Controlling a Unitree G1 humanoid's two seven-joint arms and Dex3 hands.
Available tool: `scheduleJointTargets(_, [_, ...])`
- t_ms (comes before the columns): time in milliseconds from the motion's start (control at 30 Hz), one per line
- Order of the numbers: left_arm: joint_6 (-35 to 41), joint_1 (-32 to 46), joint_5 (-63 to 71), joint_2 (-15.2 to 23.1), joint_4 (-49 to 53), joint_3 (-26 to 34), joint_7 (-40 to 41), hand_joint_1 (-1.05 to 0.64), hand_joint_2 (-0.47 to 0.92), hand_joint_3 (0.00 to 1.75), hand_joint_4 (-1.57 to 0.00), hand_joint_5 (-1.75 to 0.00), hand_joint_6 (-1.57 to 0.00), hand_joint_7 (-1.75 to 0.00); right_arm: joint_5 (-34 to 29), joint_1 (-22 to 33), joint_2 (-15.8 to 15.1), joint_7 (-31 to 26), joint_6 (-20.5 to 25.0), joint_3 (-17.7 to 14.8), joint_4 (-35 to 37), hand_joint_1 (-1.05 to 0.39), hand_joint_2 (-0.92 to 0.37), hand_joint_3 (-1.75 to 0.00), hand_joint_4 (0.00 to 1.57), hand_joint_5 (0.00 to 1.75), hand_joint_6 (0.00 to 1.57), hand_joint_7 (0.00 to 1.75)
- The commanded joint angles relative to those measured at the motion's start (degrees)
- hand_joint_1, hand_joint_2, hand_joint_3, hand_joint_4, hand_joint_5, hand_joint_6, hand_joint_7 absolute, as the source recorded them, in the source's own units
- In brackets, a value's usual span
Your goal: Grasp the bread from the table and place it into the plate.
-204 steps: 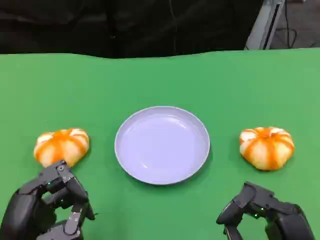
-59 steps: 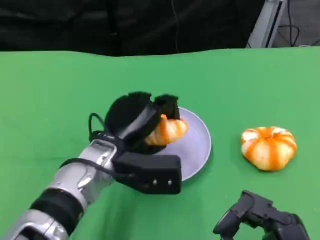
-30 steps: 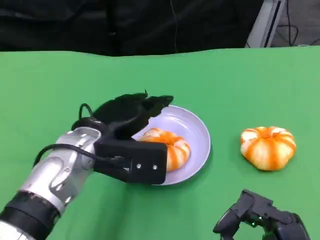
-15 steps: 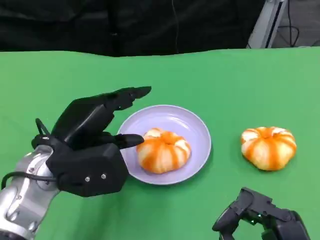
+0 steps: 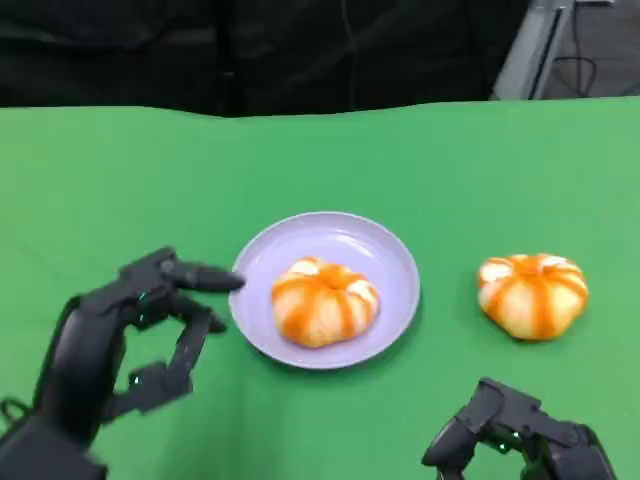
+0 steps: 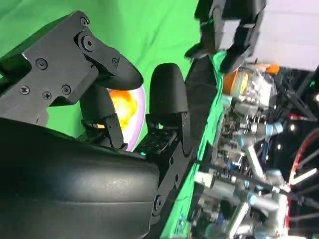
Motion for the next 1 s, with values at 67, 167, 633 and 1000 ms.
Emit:
scheduleJointTargets(67, [0.1, 4.5, -4.2, -0.1, -2.3, 1.9, -2.3, 0.06, 0.58, 1.19, -0.78, -1.66, -0.76, -1.42, 0.3, -0.1, -0.4, -0.1, -0.2, -0.3, -0.7, -0.11, -0.38, -1.24, 0.67, 1.62, 0.74, 1.35])
scheduleJointTargets(167, [2.3, 9.7, -9.3, -0.3, -5.6, 2.4, -4.2, 0.06, 0.57, 1.2, -0.82, -1.74, -0.74, -1.58, 0.5, -0.2, -0.6, 0.0, -0.2, -0.6, -0.9, -0.11, -0.38, -1.24, 0.67, 1.61, 0.74, 1.35])
scheduleJointTargets(633, [8.3, 13.6, -10.7, -3.5, -8.6, 1.9, -4.8, -0.03, 0.51, 1.08, -0.83, -1.75, -0.69, -1.71, 2.0, 0.0, -1.4, 0.8, 0.6, -1.9, -1.7, -0.13, -0.38, -1.22, 0.68, 1.6, 0.76, 1.33])
scheduleJointTargets(1000, [7.5, 13.3, -10.6, -4.0, -8.0, 2.8, -6.3, -0.02, 0.51, 1.1, -0.83, -1.75, -0.71, -1.68, 2.0, 0.6, -1.3, 1.3, -0.1, -1.8, -1.6, -0.1, -0.39, -1.24, 0.68, 1.61, 0.75, 1.36])
